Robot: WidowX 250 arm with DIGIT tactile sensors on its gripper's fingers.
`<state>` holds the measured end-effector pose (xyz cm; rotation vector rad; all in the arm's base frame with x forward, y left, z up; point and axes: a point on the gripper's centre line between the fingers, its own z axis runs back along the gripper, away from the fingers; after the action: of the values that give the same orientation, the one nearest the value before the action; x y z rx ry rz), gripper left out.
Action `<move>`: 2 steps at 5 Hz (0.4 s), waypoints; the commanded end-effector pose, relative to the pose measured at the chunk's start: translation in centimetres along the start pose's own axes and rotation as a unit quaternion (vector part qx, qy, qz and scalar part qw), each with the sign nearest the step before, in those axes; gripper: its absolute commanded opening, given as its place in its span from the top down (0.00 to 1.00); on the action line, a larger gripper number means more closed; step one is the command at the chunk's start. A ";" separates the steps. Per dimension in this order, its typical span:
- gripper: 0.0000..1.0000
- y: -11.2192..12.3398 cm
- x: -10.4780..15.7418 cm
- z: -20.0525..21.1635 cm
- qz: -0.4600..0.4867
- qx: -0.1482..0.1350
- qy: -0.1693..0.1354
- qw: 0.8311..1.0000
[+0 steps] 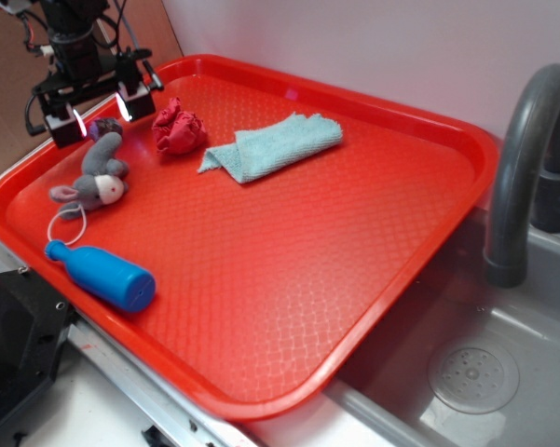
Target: Grab the rock.
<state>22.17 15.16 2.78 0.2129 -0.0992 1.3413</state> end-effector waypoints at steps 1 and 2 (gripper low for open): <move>0.00 1.4 0.3 0.1 0.003 -0.001 -0.023 1.000; 0.93 1.4 0.1 -0.1 -0.002 0.002 -0.030 1.000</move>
<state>22.14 15.10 1.92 0.2578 -0.1282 1.3287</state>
